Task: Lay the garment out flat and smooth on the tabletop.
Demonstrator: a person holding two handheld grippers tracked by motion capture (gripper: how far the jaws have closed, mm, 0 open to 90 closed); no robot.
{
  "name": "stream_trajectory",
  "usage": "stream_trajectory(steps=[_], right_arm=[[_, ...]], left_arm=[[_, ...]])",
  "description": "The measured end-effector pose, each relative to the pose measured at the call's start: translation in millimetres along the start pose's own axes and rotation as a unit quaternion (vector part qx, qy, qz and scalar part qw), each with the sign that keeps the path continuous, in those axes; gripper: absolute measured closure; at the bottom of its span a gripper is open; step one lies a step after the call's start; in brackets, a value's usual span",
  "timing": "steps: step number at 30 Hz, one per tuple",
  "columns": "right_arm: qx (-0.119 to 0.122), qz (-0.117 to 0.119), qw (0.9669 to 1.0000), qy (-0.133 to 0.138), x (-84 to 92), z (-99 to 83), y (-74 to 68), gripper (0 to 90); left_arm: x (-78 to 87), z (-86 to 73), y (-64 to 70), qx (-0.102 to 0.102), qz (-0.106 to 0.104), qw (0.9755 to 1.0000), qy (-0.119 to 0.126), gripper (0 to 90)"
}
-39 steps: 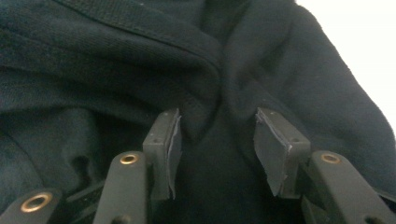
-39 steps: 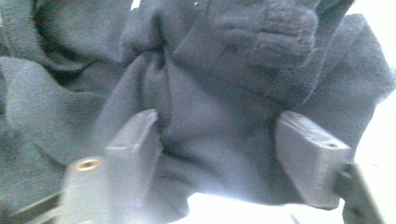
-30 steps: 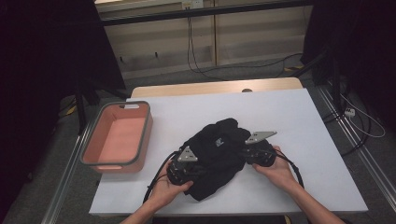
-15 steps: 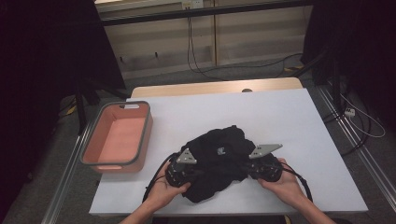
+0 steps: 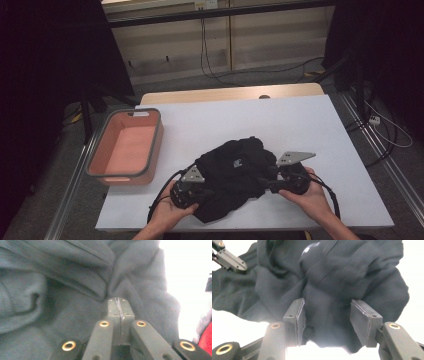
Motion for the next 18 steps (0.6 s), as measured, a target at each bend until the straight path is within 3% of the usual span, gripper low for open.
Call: stream_trajectory(steps=[3,5,9,12,15,18], right_arm=[[0.003,-0.026,0.9995,0.02,7.1,3.9,4.9,46.1],[0.008,-0.042,0.9987,0.026,8.9,5.6,8.5,48.2],[0.019,-0.062,0.9974,0.031,3.9,10.3,14.6,48.1],[0.034,-0.068,0.9963,0.041,-0.4,17.1,15.7,48.2],[0.036,-0.065,0.9956,0.057,-0.5,24.1,15.7,50.9],[0.044,-0.058,0.9947,0.072,-3.7,37.2,17.1,57.1]], left_arm=[[1.7,3.8,-6.9,0.012,0.02,0.9997,0.009,70.9],[3.4,5.9,-11.2,0.016,0.026,0.9994,0.015,66.8],[5.3,11.5,-18.8,0.034,0.049,0.9976,0.036,47.8],[7.2,15.0,-24.2,0.033,0.07,0.9958,0.049,33.3],[7.4,16.8,-28.2,0.037,0.072,0.9951,0.057,25.9],[7.6,21.0,-37.2,0.039,0.088,0.9931,0.067,18.8]])
Point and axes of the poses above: each handheld gripper's, and its own axes: x roughly backward along the jaws, z roughly out of its top, y roughly to its right, the point moved 2 cm from there along -x, roughly forward along the jaws
